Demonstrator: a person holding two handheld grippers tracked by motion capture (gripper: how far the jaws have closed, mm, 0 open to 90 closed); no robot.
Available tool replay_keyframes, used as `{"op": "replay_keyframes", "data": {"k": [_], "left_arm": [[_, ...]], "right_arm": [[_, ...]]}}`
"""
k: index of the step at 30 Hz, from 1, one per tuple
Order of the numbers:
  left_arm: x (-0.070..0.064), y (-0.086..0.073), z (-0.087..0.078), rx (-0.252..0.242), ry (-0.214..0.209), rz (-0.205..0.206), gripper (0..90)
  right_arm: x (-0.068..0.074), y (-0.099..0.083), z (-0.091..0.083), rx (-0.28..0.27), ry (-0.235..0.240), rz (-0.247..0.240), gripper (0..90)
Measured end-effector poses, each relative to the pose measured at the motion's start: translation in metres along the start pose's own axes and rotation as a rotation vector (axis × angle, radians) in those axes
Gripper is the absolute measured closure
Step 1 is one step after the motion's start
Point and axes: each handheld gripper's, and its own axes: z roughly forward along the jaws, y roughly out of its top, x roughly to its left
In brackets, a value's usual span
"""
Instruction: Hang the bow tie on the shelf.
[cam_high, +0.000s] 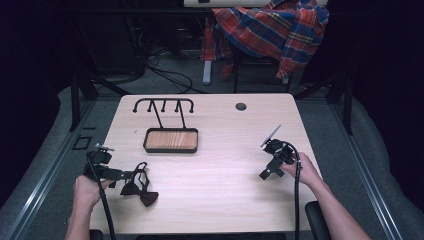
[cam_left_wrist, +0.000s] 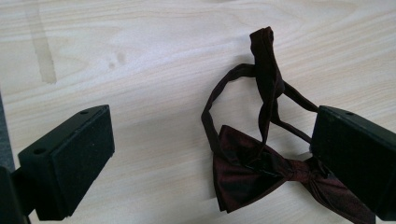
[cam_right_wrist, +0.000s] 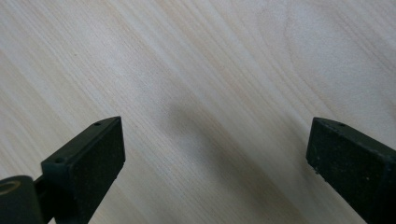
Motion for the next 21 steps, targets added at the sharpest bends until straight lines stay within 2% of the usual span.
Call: {"op": "replay_keyframes", "data": {"k": [2,4,5,6,7,8,9,10,12,13,14,21], "left_arm": [[0.001,0.001,0.002,0.004,-0.002,0.002,0.0],[0.002,0.001,0.003,0.006,-0.008,0.002,0.0],[0.003,0.001,0.004,0.005,-0.01,0.001,0.0],[0.004,0.001,0.004,0.002,-0.009,0.001,0.0],[0.005,0.001,0.004,-0.001,-0.01,-0.005,0.0],[0.005,0.001,0.005,-0.004,-0.013,-0.009,0.0],[0.006,0.001,0.005,0.0,-0.017,-0.011,0.0],[0.007,0.001,0.006,0.003,-0.02,-0.013,0.0],[0.008,0.001,0.007,-0.001,-0.019,-0.021,0.0],[0.008,0.001,0.007,-0.001,-0.019,-0.021,0.0],[0.01,0.002,0.007,-0.005,-0.017,-0.023,0.0],[0.006,0.011,0.01,-0.021,0.002,0.003,3.4]], "right_arm": [[0.001,-0.001,0.002,-0.016,0.006,0.014,4.4],[0.001,0.0,0.001,-0.002,0.006,0.004,4.5],[0.003,-0.001,0.004,-0.039,0.011,0.028,4.5],[0.0,0.001,0.0,0.016,0.003,-0.017,4.5],[0.004,-0.001,0.006,-0.057,0.012,0.043,4.5],[0.004,-0.001,0.007,-0.064,0.015,0.046,4.5],[0.001,0.002,0.002,0.007,0.009,-0.004,4.5],[0.0,0.004,0.0,0.04,0.005,-0.027,4.6],[0.003,0.003,0.003,-0.006,0.009,-0.001,4.6],[0.002,0.004,0.001,0.026,0.009,-0.028,4.6],[0.004,0.003,0.003,0.0,0.015,0.001,4.6],[0.004,0.003,0.004,-0.002,0.022,-0.006,4.8]]}}
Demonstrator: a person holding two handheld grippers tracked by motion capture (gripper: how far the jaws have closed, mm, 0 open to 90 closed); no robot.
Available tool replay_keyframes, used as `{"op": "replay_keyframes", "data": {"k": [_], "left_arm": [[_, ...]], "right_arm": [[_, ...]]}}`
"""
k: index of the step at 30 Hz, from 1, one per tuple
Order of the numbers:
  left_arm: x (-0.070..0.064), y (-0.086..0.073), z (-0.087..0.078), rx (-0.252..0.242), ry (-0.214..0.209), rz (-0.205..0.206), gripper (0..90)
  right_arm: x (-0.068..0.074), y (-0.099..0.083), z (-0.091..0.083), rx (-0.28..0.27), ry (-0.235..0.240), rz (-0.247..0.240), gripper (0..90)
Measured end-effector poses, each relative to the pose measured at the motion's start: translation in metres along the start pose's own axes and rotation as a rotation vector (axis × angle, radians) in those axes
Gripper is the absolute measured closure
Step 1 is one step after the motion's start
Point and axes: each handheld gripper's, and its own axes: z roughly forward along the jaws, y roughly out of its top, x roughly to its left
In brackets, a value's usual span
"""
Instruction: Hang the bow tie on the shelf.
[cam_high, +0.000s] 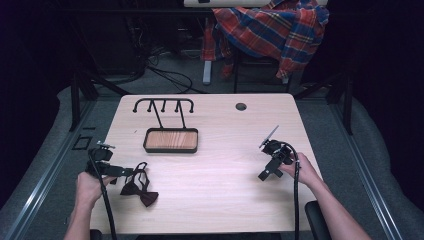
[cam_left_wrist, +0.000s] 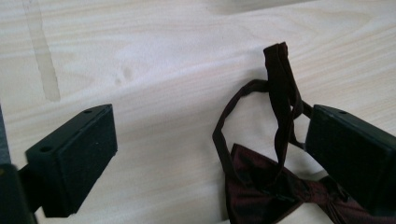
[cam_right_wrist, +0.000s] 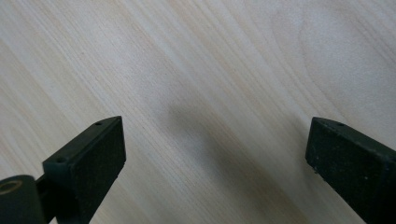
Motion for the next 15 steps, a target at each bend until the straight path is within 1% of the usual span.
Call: {"op": "replay_keyframes", "data": {"k": [2,5,6,7,9,10,11,12,13,14,15], "left_arm": [[-0.004,0.004,0.002,-0.007,0.001,0.014,4.8],[-0.009,0.011,0.006,-0.001,-0.007,0.043,6.4],[-0.009,0.011,0.006,-0.001,-0.007,0.043,7.1],[-0.012,0.014,0.008,0.003,-0.005,0.054,8.0],[-0.013,0.015,0.009,0.006,0.0,0.054,10.9],[-0.013,0.017,0.011,0.019,0.015,0.054,13.5],[-0.013,0.017,0.011,0.019,0.015,0.054,14.6],[-0.011,0.018,0.013,0.037,0.022,0.051,15.3],[-0.011,0.018,0.013,0.037,0.022,0.051,16.4],[-0.011,0.018,0.015,0.046,0.035,0.053,17.8],[-0.009,0.019,0.018,0.066,0.051,0.054,18.6]], "right_arm": [[0.001,0.0,0.001,-0.007,0.003,-0.004,4.9],[0.001,0.0,0.0,-0.004,-0.004,-0.006,5.0],[0.001,0.0,0.0,-0.004,-0.004,-0.006,5.0],[0.001,-0.001,0.0,0.002,-0.003,-0.015,5.0],[0.001,-0.001,0.0,0.006,0.002,-0.017,5.0],[0.001,-0.002,0.001,0.0,-0.001,-0.008,5.0],[0.001,-0.002,0.0,0.007,-0.003,-0.012,5.0],[0.001,-0.001,0.0,0.015,-0.002,-0.017,5.0],[0.001,-0.001,0.0,0.015,-0.002,-0.017,5.0],[0.001,-0.001,0.0,0.015,-0.006,-0.018,5.1],[0.002,-0.002,0.002,-0.015,-0.001,0.002,5.1]]}}
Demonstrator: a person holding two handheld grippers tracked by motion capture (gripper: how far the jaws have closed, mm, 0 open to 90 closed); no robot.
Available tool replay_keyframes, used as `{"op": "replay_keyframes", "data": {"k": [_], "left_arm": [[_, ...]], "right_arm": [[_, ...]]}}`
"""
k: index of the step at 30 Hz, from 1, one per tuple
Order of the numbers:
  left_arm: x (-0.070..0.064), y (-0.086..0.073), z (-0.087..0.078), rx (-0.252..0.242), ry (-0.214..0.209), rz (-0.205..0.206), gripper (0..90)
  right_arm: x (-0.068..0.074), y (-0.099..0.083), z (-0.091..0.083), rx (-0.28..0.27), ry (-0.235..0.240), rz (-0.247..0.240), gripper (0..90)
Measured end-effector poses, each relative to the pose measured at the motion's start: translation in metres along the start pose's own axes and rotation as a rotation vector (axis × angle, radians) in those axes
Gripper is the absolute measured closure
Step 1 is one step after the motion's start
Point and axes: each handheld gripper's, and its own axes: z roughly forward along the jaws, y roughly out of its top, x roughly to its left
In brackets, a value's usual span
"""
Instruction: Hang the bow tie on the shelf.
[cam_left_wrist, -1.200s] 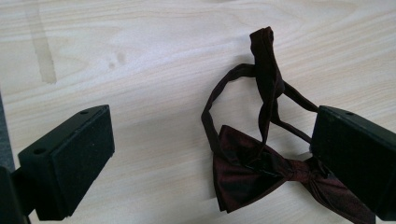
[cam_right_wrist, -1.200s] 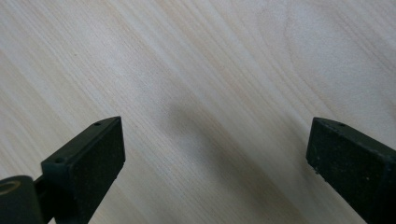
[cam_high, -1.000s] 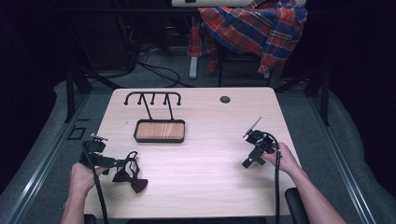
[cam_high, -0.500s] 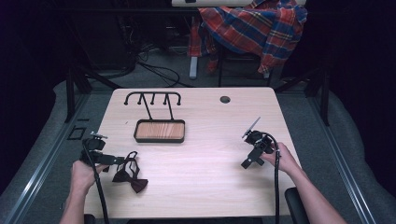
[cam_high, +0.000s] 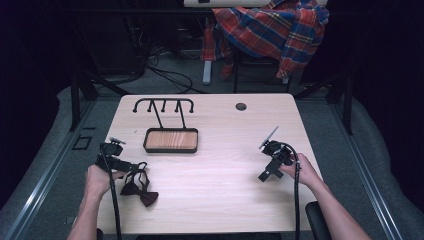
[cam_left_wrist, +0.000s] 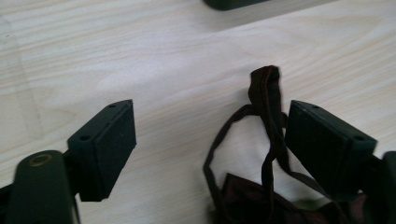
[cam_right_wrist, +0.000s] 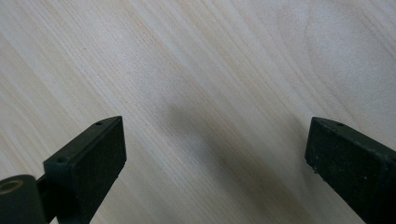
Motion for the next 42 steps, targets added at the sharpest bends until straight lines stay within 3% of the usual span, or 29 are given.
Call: {"op": "replay_keyframes", "data": {"k": [3,6,8,19,27,31,34,36,42], "left_arm": [[-0.001,0.001,0.005,0.036,0.023,0.014,21.8],[-0.003,0.002,0.009,0.073,0.024,0.034,23.5],[-0.006,0.002,0.012,0.092,0.018,0.049,23.5],[-0.024,0.011,0.024,0.143,0.046,0.128,24.3],[-0.018,0.009,0.021,0.136,0.034,0.117,32.6],[-0.026,0.012,0.022,0.132,0.03,0.157,37.2],[-0.028,0.012,0.024,0.138,0.031,0.155,37.2],[-0.027,0.012,0.024,0.146,0.043,0.175,38.6],[-0.025,0.011,0.025,0.153,0.026,0.171,48.8]], "right_arm": [[0.0,0.002,-0.001,0.02,-0.007,-0.014,5.0],[0.001,0.002,0.001,0.005,0.004,-0.008,5.1],[0.0,0.004,0.0,0.026,-0.007,-0.025,5.1],[0.001,0.002,-0.001,0.024,-0.002,-0.024,5.1],[0.001,0.001,0.0,0.028,-0.003,-0.025,5.1],[0.001,0.001,0.0,0.022,0.001,-0.021,5.1],[0.001,0.001,0.0,0.018,0.005,-0.02,5.1],[0.001,0.001,-0.001,0.032,0.005,-0.031,5.1],[0.002,0.0,0.0,0.024,0.004,-0.023,5.1]]}}
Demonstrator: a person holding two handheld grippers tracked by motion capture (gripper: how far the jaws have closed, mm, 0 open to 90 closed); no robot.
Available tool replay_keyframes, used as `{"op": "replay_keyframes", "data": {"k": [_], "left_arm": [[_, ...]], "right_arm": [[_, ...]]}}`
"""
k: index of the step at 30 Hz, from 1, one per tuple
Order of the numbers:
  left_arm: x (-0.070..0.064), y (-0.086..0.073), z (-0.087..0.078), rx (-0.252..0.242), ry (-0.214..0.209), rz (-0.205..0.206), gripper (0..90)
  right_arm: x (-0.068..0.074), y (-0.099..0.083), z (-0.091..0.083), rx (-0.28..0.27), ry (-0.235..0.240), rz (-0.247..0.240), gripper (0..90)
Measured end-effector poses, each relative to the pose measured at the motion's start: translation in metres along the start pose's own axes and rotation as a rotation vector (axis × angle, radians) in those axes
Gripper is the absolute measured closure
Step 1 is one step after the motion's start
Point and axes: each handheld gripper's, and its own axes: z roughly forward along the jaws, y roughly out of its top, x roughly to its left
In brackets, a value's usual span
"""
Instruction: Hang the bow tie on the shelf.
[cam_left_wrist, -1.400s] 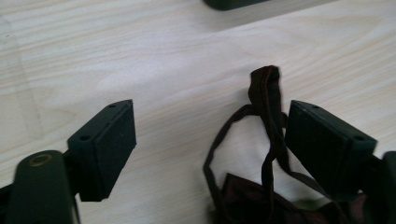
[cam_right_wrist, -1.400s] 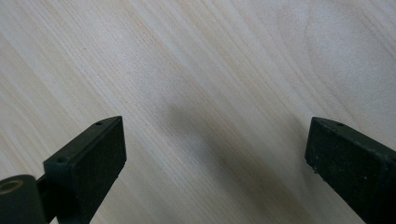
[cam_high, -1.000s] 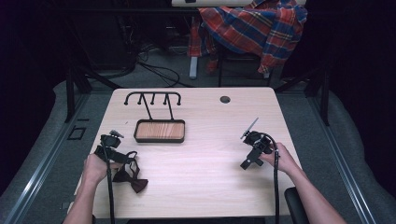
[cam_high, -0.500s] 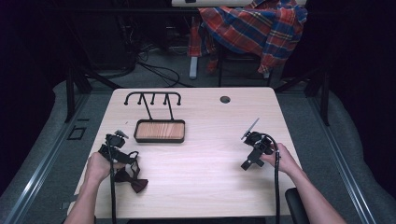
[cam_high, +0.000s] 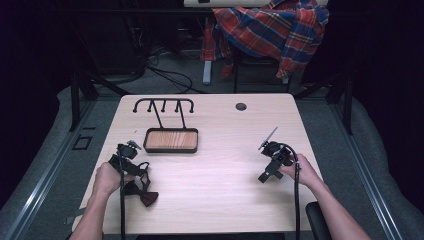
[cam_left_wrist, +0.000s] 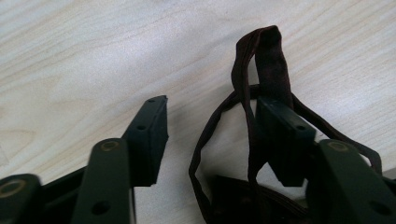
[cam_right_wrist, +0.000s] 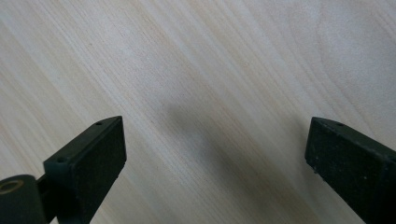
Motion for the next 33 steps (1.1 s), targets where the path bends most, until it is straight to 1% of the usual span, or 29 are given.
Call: {"op": "replay_keyframes", "data": {"k": [1,4,5,7,8,10,11,12,15,17,18,19,20,21,22,28,30,31,32,33], "left_arm": [[-0.001,0.001,0.0,-0.001,-0.011,0.017,52.4],[-0.003,0.002,0.001,-0.002,-0.008,0.028,57.0],[-0.004,0.002,0.001,0.01,-0.011,0.04,58.2],[-0.005,0.002,0.001,0.013,-0.007,0.047,62.8],[-0.005,0.002,0.001,0.022,0.0,0.06,64.6],[-0.006,0.002,0.002,0.023,0.0,0.065,67.9],[-0.007,0.002,0.002,0.02,0.005,0.07,67.9],[-0.009,0.003,0.002,0.023,0.006,0.088,70.9],[-0.01,0.003,0.002,0.026,0.006,0.094,76.0],[-0.011,0.002,0.002,0.032,0.016,0.104,79.5],[-0.011,0.002,0.002,0.032,0.016,0.104,82.0],[-0.011,0.002,0.002,0.03,0.02,0.102,82.0],[-0.011,0.001,0.002,0.025,0.022,0.101,85.2],[-0.011,0.001,0.002,0.025,0.022,0.101,86.2],[-0.011,0.001,0.001,0.025,0.017,0.098,86.9],[-0.012,0.001,0.0,0.027,0.017,0.097,88.0],[-0.011,0.0,-0.003,0.01,0.02,0.092,88.1],[-0.011,0.0,-0.003,0.01,0.02,0.092,88.2],[-0.009,0.0,-0.006,-0.002,0.019,0.083,88.3],[-0.009,0.0,-0.006,-0.002,0.019,0.083,88.3]], "right_arm": [[0.0,0.0,0.0,0.001,0.0,0.004,5.1],[0.0,-0.001,0.0,0.004,-0.003,-0.001,5.1],[-0.001,-0.001,0.0,0.006,-0.002,-0.002,5.1],[-0.001,-0.001,0.0,0.006,-0.002,-0.003,5.1],[0.0,-0.002,0.0,-0.008,0.004,0.008,5.1],[-0.001,-0.001,0.0,0.003,0.003,0.0,5.1],[-0.001,-0.001,0.0,0.003,0.003,0.0,5.1],[-0.001,-0.001,-0.001,0.012,0.002,-0.008,5.1],[-0.001,-0.001,-0.001,0.008,0.002,-0.004,5.1],[-0.001,-0.001,-0.001,0.01,0.001,-0.005,5.1],[-0.001,-0.001,-0.001,0.009,0.0,-0.004,5.1],[-0.001,-0.001,-0.001,0.009,0.0,-0.004,5.1],[0.0,-0.001,-0.001,0.012,-0.002,-0.003,5.1],[0.001,-0.002,0.0,-0.011,0.003,0.014,5.1],[0.001,-0.002,0.0,-0.008,0.003,0.011,5.1],[0.001,-0.002,0.0,-0.001,-0.005,0.006,5.1],[0.001,-0.002,0.0,-0.006,-0.001,0.012,5.1],[0.001,-0.002,0.0,-0.006,-0.001,0.012,5.1],[0.001,-0.002,0.0,0.001,-0.004,0.007,5.1],[0.001,-0.002,0.0,0.001,-0.004,0.007,5.1]]}}
